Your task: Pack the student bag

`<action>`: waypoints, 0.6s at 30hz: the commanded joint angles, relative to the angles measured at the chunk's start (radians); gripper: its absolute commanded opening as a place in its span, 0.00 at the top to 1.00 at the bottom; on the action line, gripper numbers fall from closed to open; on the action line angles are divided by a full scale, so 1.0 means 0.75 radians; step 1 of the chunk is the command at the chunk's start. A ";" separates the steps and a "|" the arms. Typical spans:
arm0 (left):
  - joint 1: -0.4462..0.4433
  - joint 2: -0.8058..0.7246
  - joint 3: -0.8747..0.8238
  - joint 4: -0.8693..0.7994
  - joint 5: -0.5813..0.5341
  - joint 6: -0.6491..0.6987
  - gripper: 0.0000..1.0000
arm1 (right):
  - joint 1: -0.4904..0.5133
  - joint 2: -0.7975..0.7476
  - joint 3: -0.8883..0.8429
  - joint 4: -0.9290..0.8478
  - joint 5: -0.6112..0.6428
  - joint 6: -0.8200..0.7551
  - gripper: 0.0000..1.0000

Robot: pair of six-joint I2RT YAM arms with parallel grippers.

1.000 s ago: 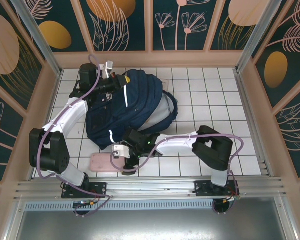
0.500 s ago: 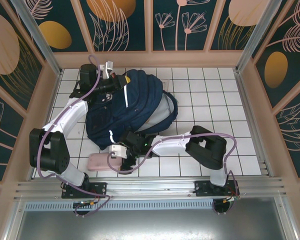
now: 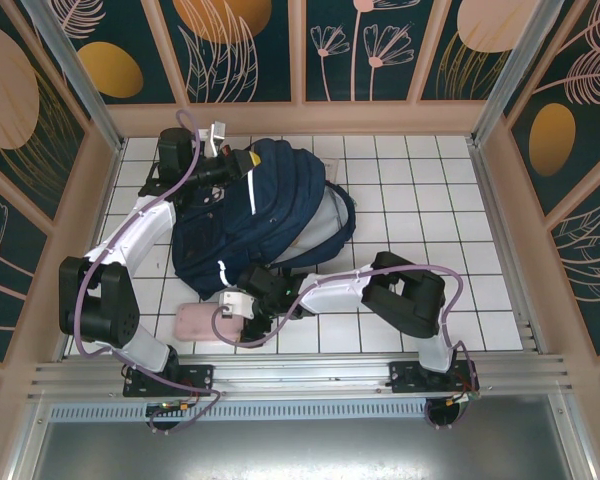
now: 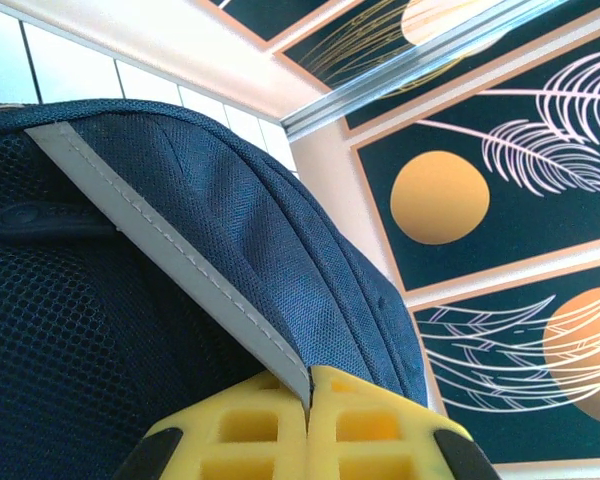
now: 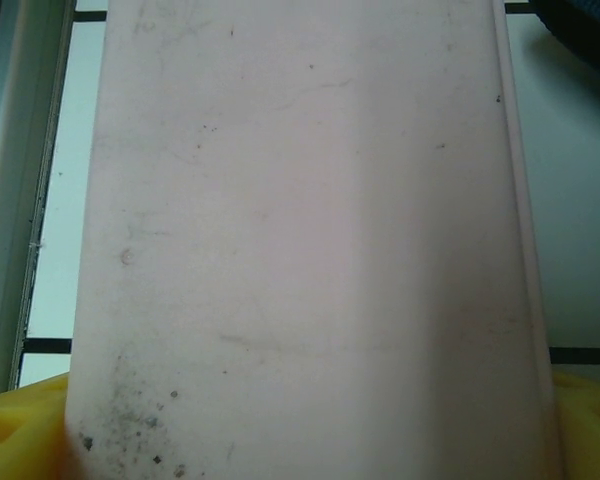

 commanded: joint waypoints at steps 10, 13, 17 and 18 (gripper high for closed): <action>0.011 -0.054 0.030 0.142 0.049 0.024 1.00 | -0.025 -0.366 -0.194 0.105 -0.014 0.089 0.51; 0.012 -0.050 0.055 0.112 0.054 0.036 1.00 | -0.025 -0.555 -0.315 0.128 0.059 0.126 0.52; 0.017 -0.054 0.091 0.085 0.056 0.042 1.00 | -0.027 -0.852 -0.507 0.167 0.188 0.185 0.52; 0.018 -0.057 0.103 0.073 0.054 0.046 1.00 | -0.032 -0.946 -0.571 0.195 0.228 0.209 0.53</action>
